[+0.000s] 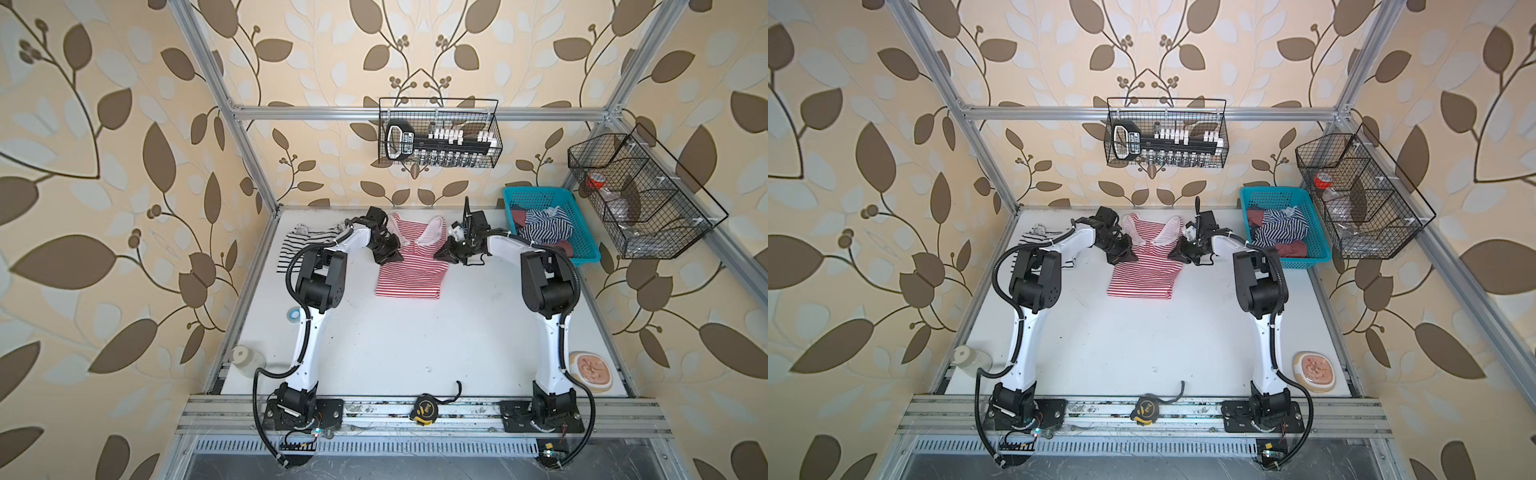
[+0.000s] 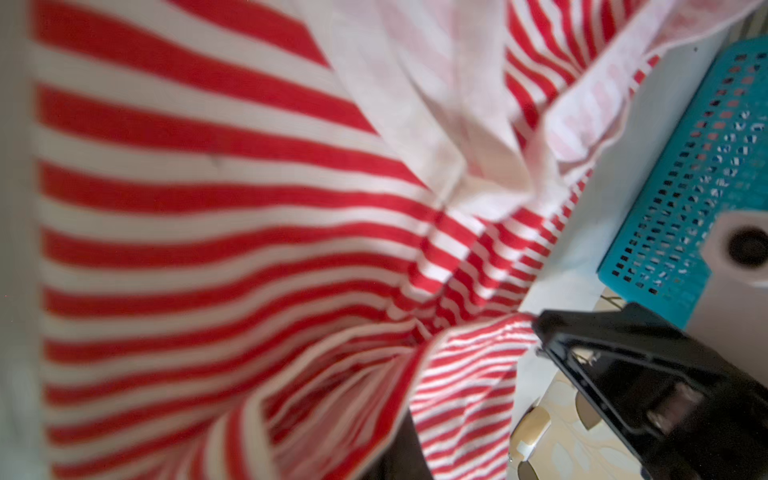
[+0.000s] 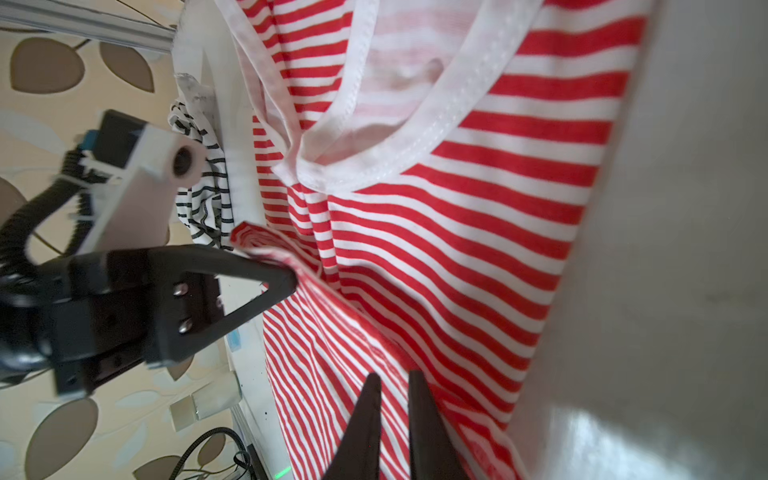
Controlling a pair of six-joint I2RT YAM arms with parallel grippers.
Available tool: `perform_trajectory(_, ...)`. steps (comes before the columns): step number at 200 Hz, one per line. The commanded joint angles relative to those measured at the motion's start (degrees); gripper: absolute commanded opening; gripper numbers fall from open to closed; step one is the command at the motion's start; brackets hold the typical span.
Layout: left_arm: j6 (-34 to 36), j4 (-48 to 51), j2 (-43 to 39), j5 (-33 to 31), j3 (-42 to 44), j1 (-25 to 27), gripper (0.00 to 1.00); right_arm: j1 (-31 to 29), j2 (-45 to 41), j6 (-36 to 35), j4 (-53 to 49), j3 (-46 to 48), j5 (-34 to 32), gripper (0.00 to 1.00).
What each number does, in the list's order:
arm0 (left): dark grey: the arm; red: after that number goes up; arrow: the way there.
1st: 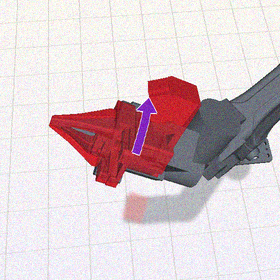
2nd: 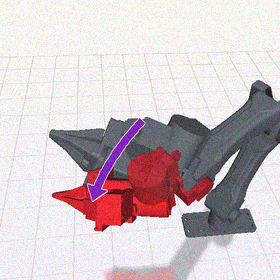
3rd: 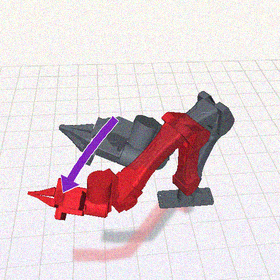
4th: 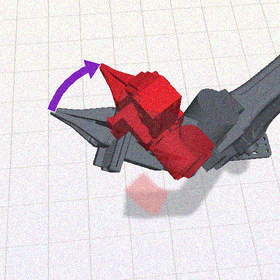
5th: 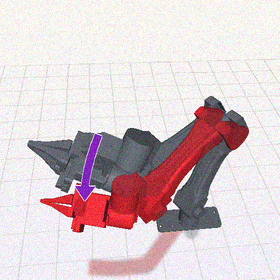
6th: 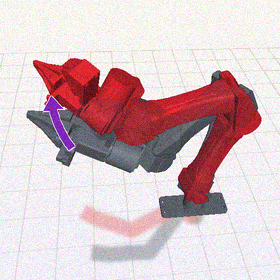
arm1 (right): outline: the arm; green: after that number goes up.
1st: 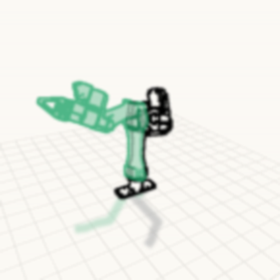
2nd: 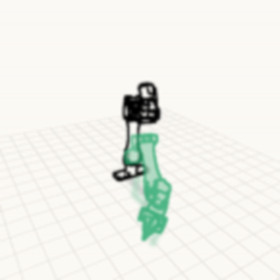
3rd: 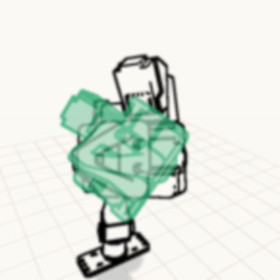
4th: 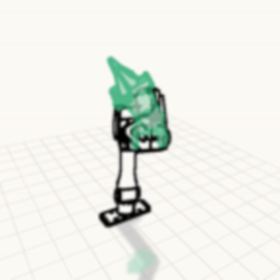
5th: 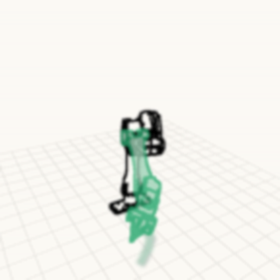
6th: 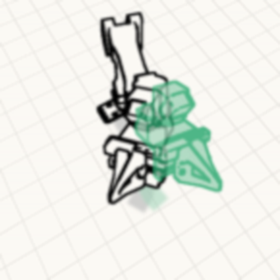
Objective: Fold and stack the tank tops
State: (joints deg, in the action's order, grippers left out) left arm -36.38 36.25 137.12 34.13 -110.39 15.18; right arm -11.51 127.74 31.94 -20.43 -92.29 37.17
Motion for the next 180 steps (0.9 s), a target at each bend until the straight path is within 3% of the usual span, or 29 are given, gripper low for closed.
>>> perform_trajectory(1,-1.0,-0.1,-2.2,0.4,-1.8,-1.6,0.00,0.1,-7.3,-0.7,1.1,5.3,-1.5,0.26)
perform_trajectory(47,-0.2,-1.1,-12.5,-1.4,6.6,-1.4,0.00,-0.7,-22.1,-0.7,4.3,22.9,-3.9,0.36)
perform_trajectory(78,-0.1,-3.0,-17.9,-1.4,13.7,-0.1,0.00,-4.5,-26.8,0.5,6.1,30.3,-4.8,0.38)
perform_trajectory(130,0.6,-4.3,-17.9,-1.5,19.5,0.6,0.00,-11.7,-22.8,2.5,8.3,24.3,-5.9,0.37)
perform_trajectory(180,0.4,-5.7,-18.3,-2.5,25.6,0.6,0.00,-12.4,-16.0,1.5,5.1,23.4,-7.2,0.33)
